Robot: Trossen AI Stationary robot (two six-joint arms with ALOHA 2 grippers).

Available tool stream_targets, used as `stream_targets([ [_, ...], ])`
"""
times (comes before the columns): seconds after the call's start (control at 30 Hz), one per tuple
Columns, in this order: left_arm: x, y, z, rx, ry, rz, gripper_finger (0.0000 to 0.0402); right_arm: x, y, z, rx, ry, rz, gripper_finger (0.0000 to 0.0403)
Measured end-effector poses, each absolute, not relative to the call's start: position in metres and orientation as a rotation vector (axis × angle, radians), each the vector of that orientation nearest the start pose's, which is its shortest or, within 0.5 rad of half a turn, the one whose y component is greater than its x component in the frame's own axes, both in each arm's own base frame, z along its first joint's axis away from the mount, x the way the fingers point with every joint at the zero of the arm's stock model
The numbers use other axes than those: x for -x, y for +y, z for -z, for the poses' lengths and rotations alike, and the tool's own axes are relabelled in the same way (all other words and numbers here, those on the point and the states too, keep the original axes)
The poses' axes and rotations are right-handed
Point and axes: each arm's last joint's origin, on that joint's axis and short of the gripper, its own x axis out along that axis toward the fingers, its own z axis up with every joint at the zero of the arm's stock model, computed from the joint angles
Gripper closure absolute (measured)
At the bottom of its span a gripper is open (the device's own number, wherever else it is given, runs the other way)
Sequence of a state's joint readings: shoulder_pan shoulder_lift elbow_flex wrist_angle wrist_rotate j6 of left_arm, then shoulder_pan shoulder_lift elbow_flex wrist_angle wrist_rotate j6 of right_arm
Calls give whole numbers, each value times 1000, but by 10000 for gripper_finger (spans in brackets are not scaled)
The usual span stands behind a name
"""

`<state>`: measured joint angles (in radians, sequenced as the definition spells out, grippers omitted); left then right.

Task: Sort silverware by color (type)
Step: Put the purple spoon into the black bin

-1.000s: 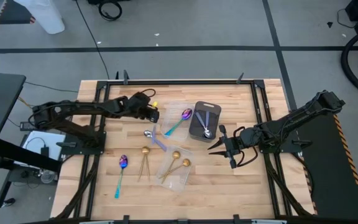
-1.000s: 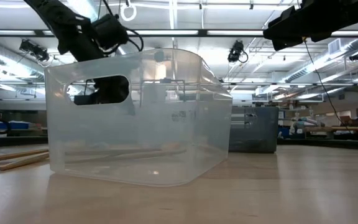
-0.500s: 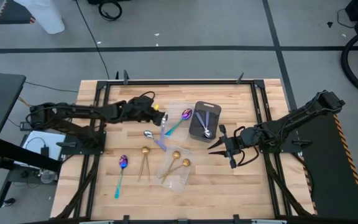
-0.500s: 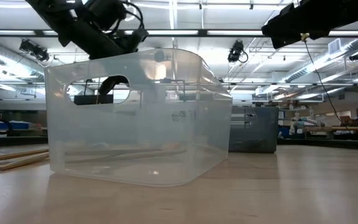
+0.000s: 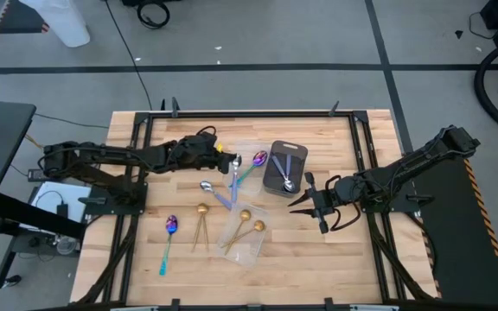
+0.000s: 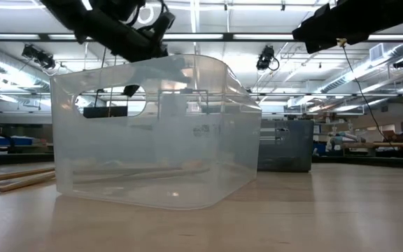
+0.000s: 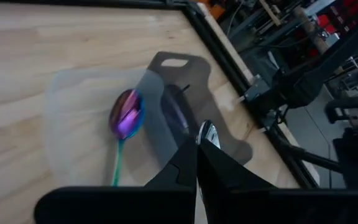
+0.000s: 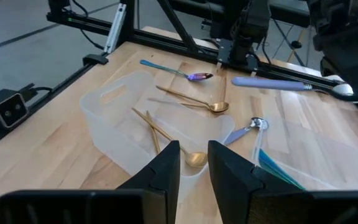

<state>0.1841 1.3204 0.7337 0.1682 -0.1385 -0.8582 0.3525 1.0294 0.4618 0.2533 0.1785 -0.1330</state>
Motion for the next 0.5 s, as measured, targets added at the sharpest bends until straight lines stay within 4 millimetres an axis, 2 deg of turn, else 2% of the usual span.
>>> stream_targets([
  [0.2,-300,58,-249,788,236,-477,390,-203,68,-219,224,292,-180,309],
  [0.5,-351,65,-246,711,338,-482,390,-203,68,-219,226,296,-181,309],
])
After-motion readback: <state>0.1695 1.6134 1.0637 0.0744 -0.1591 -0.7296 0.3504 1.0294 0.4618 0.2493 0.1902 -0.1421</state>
